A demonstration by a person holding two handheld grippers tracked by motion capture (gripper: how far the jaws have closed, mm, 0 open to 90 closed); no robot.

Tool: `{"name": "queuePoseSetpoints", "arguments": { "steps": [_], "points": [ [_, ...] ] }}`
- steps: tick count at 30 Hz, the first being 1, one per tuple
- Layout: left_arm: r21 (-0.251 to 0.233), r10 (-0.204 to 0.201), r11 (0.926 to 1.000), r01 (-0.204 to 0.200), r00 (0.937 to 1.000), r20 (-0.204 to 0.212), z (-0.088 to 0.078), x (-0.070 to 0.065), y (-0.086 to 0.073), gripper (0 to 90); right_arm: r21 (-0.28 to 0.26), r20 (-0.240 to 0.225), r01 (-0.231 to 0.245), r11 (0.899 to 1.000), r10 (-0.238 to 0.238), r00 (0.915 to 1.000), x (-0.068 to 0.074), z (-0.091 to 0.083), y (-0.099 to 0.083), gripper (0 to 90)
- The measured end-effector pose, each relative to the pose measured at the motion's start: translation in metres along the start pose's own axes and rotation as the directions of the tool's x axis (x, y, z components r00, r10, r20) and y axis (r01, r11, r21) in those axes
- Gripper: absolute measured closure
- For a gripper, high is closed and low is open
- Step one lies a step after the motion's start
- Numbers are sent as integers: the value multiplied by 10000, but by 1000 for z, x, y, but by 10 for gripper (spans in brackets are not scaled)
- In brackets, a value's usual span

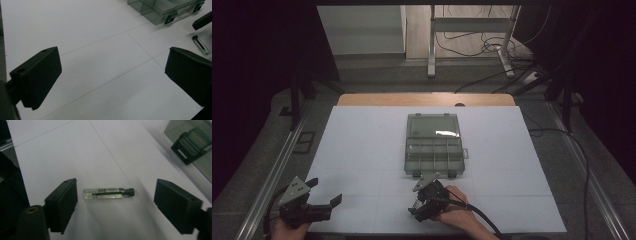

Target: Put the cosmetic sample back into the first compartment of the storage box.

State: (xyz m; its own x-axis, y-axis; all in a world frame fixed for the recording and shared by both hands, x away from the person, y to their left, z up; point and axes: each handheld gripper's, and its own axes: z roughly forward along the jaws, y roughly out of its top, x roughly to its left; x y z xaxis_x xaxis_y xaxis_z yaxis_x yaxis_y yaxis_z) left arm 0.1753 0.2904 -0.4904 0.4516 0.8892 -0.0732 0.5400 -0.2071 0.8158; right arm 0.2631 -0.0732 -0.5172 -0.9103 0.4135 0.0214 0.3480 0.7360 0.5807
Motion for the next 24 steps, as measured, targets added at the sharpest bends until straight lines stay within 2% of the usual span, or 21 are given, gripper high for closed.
{"name": "queuePoseSetpoints", "arguments": {
  "steps": [5, 8, 12, 18, 24],
  "points": [
    [7, 19, 10000, -19, 10000, -1, 0, 0, 0, 12, 65, -104, 153, 9999, -152, 9998, 4, 5, 1, 285],
    [15, 26, 10000, -26, 10000, 0, 0, 0, 0, 13, 145, -110, 302, 9994, -301, 9995, 5, 7, 0, 360],
    [35, 51, 10000, -51, 10000, -6, 0, 0, 0, 13, 211, 112, 605, 9979, -608, 9981, 7, 8, 0, 399],
    [56, 64, 10000, -64, 10000, 17, 1, 0, 0, 13, 197, 43, 453, 9988, -454, 9990, 6, 7, 1, 400],
    [76, 60, 10000, -60, 10000, 58, 1, 0, 0, 15, -92, -111, 140, 9999, -141, 9998, 3, 2, 2, 399]
  ]
}}
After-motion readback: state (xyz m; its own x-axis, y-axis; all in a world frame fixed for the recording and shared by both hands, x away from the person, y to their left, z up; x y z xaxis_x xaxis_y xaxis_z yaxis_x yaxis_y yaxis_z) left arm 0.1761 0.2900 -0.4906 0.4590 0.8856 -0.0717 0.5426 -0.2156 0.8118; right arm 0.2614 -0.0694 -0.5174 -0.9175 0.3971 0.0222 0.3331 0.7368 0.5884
